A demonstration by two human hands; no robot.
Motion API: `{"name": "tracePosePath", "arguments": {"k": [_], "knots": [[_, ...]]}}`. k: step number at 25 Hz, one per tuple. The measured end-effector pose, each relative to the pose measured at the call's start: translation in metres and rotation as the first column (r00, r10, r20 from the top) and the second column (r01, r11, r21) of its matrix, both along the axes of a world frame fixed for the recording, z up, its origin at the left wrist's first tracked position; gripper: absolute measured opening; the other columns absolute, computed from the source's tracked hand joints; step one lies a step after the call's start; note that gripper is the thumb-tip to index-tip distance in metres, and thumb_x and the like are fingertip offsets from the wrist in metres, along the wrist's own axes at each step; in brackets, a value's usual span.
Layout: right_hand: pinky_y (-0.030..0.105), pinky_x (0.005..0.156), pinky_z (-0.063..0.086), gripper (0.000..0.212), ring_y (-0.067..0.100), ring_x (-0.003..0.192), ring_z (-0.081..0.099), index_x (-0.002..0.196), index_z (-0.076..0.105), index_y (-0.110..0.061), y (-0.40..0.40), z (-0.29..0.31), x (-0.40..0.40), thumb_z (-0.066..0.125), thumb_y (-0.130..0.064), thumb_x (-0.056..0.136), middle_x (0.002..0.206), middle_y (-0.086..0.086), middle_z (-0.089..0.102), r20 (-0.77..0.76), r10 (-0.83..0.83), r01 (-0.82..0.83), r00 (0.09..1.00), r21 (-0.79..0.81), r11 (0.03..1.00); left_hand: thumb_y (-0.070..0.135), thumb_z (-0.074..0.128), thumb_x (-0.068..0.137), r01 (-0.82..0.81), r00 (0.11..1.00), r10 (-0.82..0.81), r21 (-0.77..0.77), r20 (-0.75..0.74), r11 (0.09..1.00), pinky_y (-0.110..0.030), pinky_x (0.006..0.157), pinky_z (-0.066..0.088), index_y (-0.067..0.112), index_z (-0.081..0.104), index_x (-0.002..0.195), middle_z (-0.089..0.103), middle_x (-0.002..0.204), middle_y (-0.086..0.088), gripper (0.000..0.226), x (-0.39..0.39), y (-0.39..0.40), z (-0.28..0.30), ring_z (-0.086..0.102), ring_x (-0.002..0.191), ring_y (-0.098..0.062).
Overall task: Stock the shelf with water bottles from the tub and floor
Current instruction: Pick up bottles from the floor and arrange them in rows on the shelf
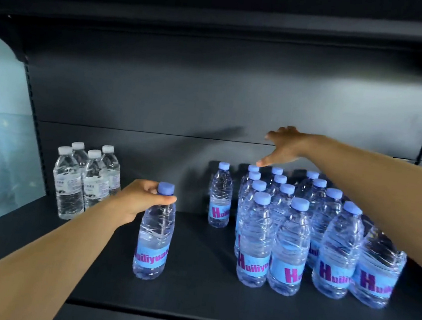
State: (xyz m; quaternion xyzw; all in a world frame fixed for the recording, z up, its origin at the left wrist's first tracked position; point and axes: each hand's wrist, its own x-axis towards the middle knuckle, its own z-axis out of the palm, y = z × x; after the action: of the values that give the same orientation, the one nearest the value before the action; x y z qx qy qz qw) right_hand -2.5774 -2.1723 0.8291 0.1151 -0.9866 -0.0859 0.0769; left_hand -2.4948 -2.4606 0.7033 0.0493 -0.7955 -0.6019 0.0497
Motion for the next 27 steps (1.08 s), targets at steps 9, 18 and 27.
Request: {"name": "tracePosePath", "arguments": {"k": [9, 18, 27], "knots": [[0.048, 0.118, 0.008, 0.084, 0.026, 0.147, -0.008, 0.149, 0.014, -0.024, 0.061, -0.025, 0.026, 0.049, -0.064, 0.084, 0.159, 0.006, 0.003, -0.073, 0.030, -0.019, 0.997, 0.153, 0.988, 0.005, 0.074, 0.077, -0.038, 0.989, 0.037, 0.002, -0.140, 0.999, -0.017, 0.067, 0.046, 0.014, 0.067, 0.105, 0.067, 0.093, 0.001, 0.030, -0.095, 0.086, 0.016, 0.061, 0.086, -0.015], [0.045, 0.118, 0.009, 0.082, 0.024, 0.147, -0.005, 0.149, 0.012, -0.027, 0.097, -0.041, 0.012, 0.037, -0.070, 0.084, 0.159, 0.002, 0.004, -0.001, -0.055, 0.055, 0.998, 0.028, 0.998, 0.007, 0.074, 0.077, -0.011, 0.996, 0.004, -0.068, -0.094, 0.998, -0.028, 0.089, 0.047, 0.008, 0.062, 0.119, 0.065, 0.111, -0.007, 0.044, -0.151, 0.116, -0.014, 0.061, 0.100, -0.020], [0.044, 0.116, 0.012, 0.075, 0.023, 0.146, 0.001, 0.149, 0.014, -0.026, 0.099, -0.037, 0.019, 0.035, -0.066, 0.088, 0.158, 0.001, 0.009, -0.008, -0.035, 0.035, 0.999, -0.001, 0.999, 0.013, 0.074, 0.079, 0.001, 0.996, -0.024, -0.264, -0.083, 0.964, -0.024, 0.087, 0.042, 0.012, 0.062, 0.115, 0.063, 0.106, -0.002, 0.038, -0.153, 0.114, -0.008, 0.059, 0.098, -0.017]]}}
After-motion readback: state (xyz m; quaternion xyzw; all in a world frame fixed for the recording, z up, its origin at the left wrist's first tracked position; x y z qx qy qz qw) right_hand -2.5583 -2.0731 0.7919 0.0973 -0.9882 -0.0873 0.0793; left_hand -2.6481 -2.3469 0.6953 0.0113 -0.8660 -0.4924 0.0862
